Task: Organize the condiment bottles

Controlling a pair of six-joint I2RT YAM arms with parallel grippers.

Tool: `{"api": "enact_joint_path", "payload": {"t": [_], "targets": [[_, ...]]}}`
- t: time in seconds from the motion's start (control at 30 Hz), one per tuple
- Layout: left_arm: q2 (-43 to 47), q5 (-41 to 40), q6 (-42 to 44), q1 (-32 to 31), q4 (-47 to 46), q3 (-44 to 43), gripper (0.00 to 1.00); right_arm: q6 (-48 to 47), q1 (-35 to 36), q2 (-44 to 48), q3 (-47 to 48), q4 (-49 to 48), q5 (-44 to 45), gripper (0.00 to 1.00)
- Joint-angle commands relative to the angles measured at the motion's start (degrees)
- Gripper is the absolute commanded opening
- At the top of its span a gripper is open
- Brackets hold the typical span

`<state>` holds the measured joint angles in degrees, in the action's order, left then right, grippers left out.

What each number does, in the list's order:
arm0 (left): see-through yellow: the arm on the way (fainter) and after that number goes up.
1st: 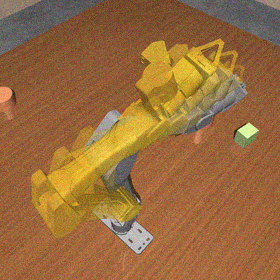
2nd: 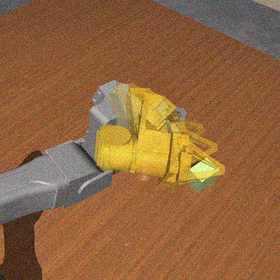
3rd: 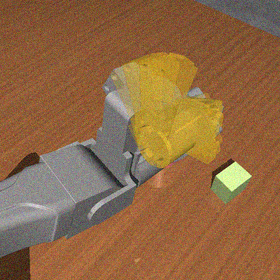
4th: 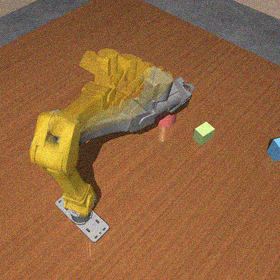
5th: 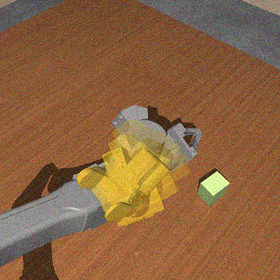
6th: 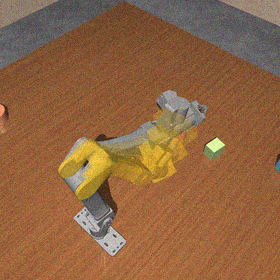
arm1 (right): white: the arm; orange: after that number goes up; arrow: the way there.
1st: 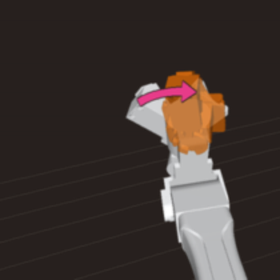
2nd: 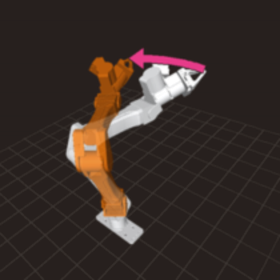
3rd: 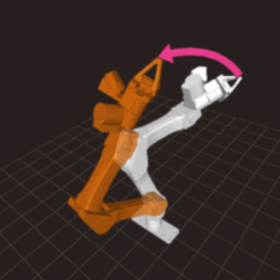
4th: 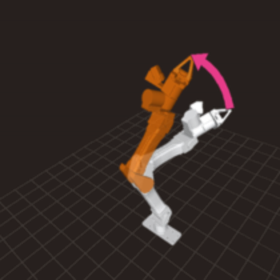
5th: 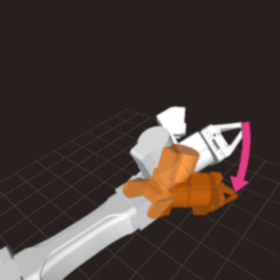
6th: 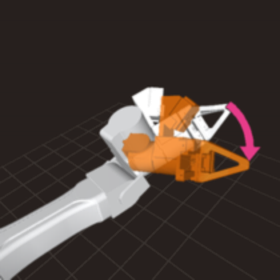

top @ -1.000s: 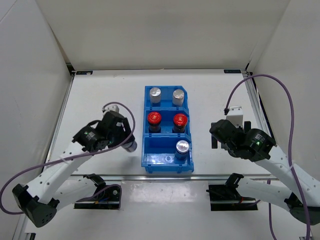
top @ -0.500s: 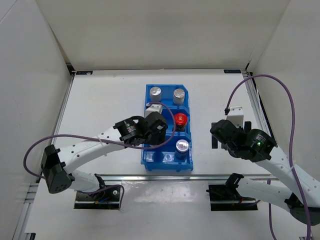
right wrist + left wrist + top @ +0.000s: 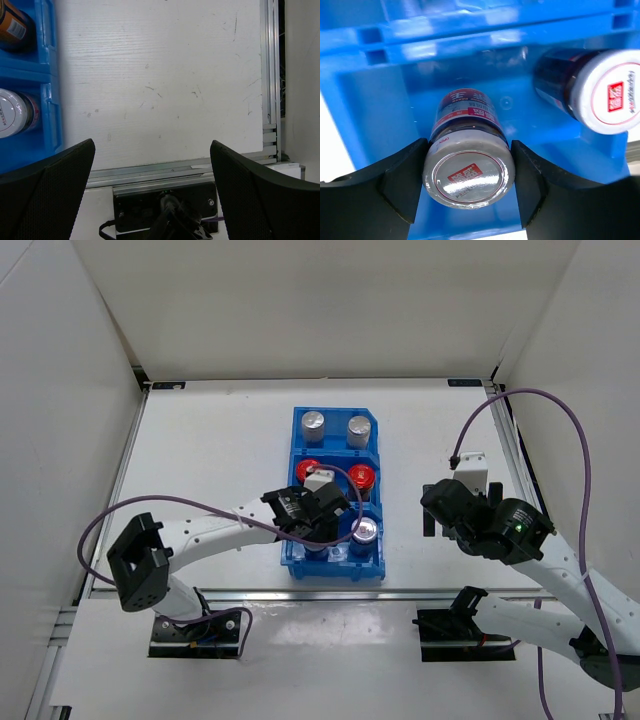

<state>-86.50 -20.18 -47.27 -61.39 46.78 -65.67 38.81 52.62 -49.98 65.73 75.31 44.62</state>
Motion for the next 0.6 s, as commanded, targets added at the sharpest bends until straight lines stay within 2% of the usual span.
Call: {"api": "enact_joint_path", "payload": {"t": [0.0,0.1,0.2,0.23,0.37,0.47,0.57], "targets": [[0.5,-1.1,-1.6,-0.8,-3.3,-1.0,0.28,0.3,0.1,0.2,-0.2,-0.6,0.7,0.99],[-0.9,-1.6,-1.6,-0.8,-3.3,-1.0,0.39,0.3,0.1,0.2,-0.2,-0.6,0.7,0.99],[-1.0,-3.0,-2.1,-0.8,-3.3,-0.5,0.67,0.3,0.1,0.2,-0.2,-0.6,0.7,0.99],[-1.0,-3.0,-2.1,-0.8,-3.3,0.0,0.82,0.3,0.1,0.2,-0.2,-0.6,0.7,0.99],[0.7,-5.0,-2.1,-0.8,-1.9,0.0,1.0,-0.2,0.1,0.2,-0.2,-0.6,0.7,0.99],[4.0,-5.6,-0.6,-0.8,-1.4,0.0,1.0,-0.8,0.1,0.2,-0.2,-1.2,0.1,0.99],[10.4,-6.9,5.2,-0.8,-0.1,-3.2,1.0,-3.2,0.1,-0.3,-0.2,-2.6,-1.4,0.99]]}}
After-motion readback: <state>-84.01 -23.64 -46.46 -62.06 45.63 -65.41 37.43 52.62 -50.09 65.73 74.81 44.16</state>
